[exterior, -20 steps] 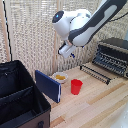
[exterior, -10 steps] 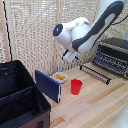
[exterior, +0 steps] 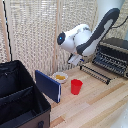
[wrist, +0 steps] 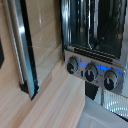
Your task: Gently stretch your hand towards the oven tray's handle, obtaining a firm grip, and draw it cautiously out of the oven. Transition your grip to the hot dog bowl, gingerly seizing the edge, and elevate it from the surface. Hover the bowl over the tray, delicately lower it, and temper your grip, establishing the bowl's equilibrium.
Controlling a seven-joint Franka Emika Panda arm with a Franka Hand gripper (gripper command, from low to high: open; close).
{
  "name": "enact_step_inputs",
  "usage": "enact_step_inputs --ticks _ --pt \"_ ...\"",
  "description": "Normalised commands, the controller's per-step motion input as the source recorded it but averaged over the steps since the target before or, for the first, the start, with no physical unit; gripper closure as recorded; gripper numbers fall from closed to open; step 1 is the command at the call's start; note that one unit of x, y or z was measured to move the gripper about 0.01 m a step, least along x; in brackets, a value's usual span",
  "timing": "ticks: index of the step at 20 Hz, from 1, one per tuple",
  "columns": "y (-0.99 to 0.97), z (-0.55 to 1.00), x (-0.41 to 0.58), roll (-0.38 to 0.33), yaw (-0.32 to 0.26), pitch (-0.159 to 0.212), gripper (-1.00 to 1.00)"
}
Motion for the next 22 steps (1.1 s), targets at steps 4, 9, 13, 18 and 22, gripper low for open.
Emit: enact_step_inputs --ticks 4,9,13,18,22 --pt "-0.76 -0.01 0.196 -0.024 0.006 -0.005 -1.0" --pt "-0.72 -0.09 0.219 -0.106 0.027 0.0 -1.0" --pt "-0.57 -0.08 0.114 -0.226 0.0 0.0 -1.0" --pt "-0.47 -0.1 0.073 -0.261 0.043 0.007 -1.0" --pt "-0.49 -0.13 0.0 -0.166 0.161 0.08 -1.0"
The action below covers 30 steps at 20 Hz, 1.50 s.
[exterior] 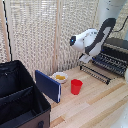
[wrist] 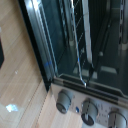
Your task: Gently stretch your hand towards the oven tray's handle, obtaining a firm grip, and draw it cautiously out of the oven. Transition your grip to the hot dog bowl, gingerly seizing the edge, and elevate it from the surface. Hover the bowl over the tray, delicately lower it, and temper your grip, establishing the bowl's equilibrium.
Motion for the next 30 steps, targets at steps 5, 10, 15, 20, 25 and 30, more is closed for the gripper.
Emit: enact_step_inputs --ticks 5,10,15,20,25,30 --pt "-0.44 -0.04 0.0 -0.031 0.229 0.153 -1.0" --pt "-0.41 0.02 0.0 -0.007 0.24 0.145 -1.0" --pt "-0.48 0.12 0.0 -0.013 0.223 0.097 -1.0" --pt "-0.5 0.06 0.0 -0.011 0.234 0.061 -1.0" --pt "-0.53 0.07 -0.008 0.0 0.208 0.075 -1.0" --pt "-0.35 0.0 0.038 0.001 0.073 0.062 -1.0"
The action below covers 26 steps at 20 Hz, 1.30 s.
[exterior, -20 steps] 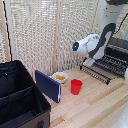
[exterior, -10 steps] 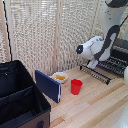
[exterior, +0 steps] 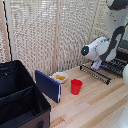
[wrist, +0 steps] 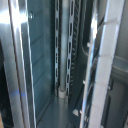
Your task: Gently stretch your hand towards the oven tray's handle, obtaining a firm grip, and draw it cautiously out of the oven. Transition your grip to the hot dog bowl, gingerly seizing the edge, and elevate it from the surface. Hover the bowl over the tray, delicately lower it, and temper your grip, establishing the bowl's equilibrium.
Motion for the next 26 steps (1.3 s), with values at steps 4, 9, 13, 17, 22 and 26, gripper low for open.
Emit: enact_step_inputs --ticks 4,9,13,17,22,26 --pt "-0.23 0.0 0.137 0.04 0.025 0.042 1.0" --pt "-0.13 0.0 0.182 0.082 0.004 0.053 1.0" --pt "-0.09 0.0 0.091 0.059 -0.007 0.03 1.0" --pt "-0.11 0.0 0.0 0.06 -0.118 0.006 1.0" --pt "-0.24 0.02 -0.045 0.099 -0.234 0.007 1.0" --pt "-0.41 0.08 -0.082 0.206 -0.113 0.007 1.0"
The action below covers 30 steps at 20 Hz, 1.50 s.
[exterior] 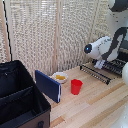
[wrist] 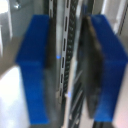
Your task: Gently stretch your hand towards the oven tray's handle, obtaining a firm grip, and draw it cautiously out of the oven. Transition your grip to the hot dog bowl, gingerly seizing the edge, and elevate it from the surface. Hover the bowl over the tray, delicately lower it, and temper your grip, establishing the bowl's equilibrium.
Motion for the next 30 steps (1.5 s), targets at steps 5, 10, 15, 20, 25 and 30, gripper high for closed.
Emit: enact_step_inputs --ticks 5,10,15,20,25,30 --pt "-0.15 0.04 -0.052 0.159 -0.127 -0.001 1.0" --pt "0.44 0.0 -0.081 0.089 -0.163 -0.01 1.0" --pt "0.68 0.01 -0.001 0.05 -0.171 -0.019 1.0" --pt "0.78 0.0 -0.004 0.0 -0.141 -0.025 1.0" --pt "0.83 0.0 -0.065 -0.011 -0.1 -0.025 1.0" --pt "0.61 -0.05 -0.023 -0.04 -0.032 0.007 -1.0"
